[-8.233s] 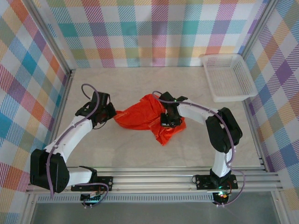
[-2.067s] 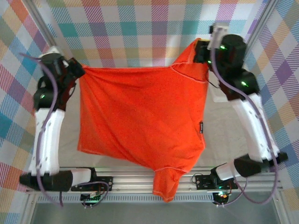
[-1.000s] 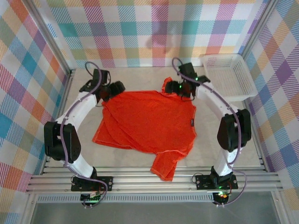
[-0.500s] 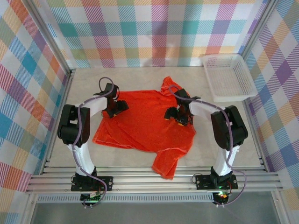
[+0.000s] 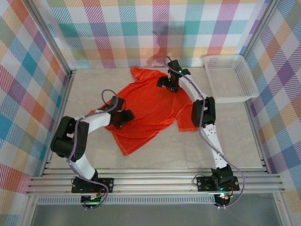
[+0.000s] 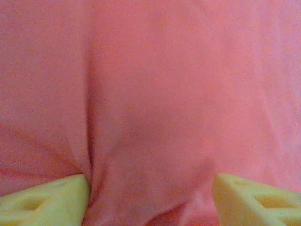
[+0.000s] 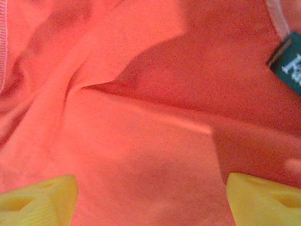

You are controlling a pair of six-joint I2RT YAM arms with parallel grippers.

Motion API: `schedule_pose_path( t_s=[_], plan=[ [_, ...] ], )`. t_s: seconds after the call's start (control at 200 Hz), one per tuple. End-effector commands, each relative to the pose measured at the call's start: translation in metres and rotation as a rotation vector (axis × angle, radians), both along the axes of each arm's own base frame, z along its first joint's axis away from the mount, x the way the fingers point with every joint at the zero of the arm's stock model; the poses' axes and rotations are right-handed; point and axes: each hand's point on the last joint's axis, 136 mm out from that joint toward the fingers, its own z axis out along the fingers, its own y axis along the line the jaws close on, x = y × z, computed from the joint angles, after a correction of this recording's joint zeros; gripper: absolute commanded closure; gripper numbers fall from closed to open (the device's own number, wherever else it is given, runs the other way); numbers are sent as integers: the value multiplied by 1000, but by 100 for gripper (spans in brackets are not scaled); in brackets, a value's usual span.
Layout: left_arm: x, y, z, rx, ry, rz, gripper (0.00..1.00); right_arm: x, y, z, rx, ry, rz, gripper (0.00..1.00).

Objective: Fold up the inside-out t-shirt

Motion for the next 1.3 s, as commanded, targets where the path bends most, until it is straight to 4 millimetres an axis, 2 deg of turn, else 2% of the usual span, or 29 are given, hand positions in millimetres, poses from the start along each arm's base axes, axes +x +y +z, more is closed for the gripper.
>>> schedule_pose_path(
  t_s=[0.0, 0.08, 0.11, 0.195, 0.275, 0.365, 0.435, 0.61, 0.69, 0.765, 0.88, 1.045, 1.105, 1.18, 1.295],
  plan=[
    [-50, -62, -15, -116, 150, -74, 30, -25, 5, 31, 11, 53, 74, 16],
    [-42, -86, 18, -111, 89, -160, 30, -32, -1, 62, 0, 15, 82, 14],
    [-43, -85, 29, -86, 94, -180, 30, -37, -3, 71, -6, 4, 86, 14],
    [-22, -86, 78, -24, -12, -253, 29, -55, -16, 96, -36, -24, 80, 13],
    [-3, -82, 111, 45, -94, -292, 28, -76, -26, 110, -45, -31, 69, 13],
    [19, -77, 124, 77, -126, -300, 28, -104, -35, 103, -36, -7, 52, 13],
    [40, -71, 120, 75, -126, -277, 28, -123, -43, 91, -29, 22, 28, 13],
    [89, -56, 78, 52, -46, -234, 30, -160, -47, 54, 19, 114, -18, 14],
    [99, -44, 54, 53, -8, -216, 31, -169, -50, 40, 24, 140, -37, 14],
    [101, -28, 31, 65, 37, -191, 32, -171, -55, 27, 2, 153, -51, 15],
    [88, -1, 1, 78, 94, -144, 33, -163, -61, 2, -56, 174, -55, 14],
    [44, 16, -22, 55, 138, -95, 33, -131, -56, -31, -116, 214, -2, 14],
    [26, 18, -26, 29, 140, -70, 34, -116, -49, -36, -117, 224, 24, 14],
    [-5, 19, -34, 5, 163, -28, 35, -99, -37, -37, -99, 227, 51, 14],
    [-31, 8, -30, -18, 127, -10, 35, -73, -21, -31, -77, 199, 93, 14]
  ],
)
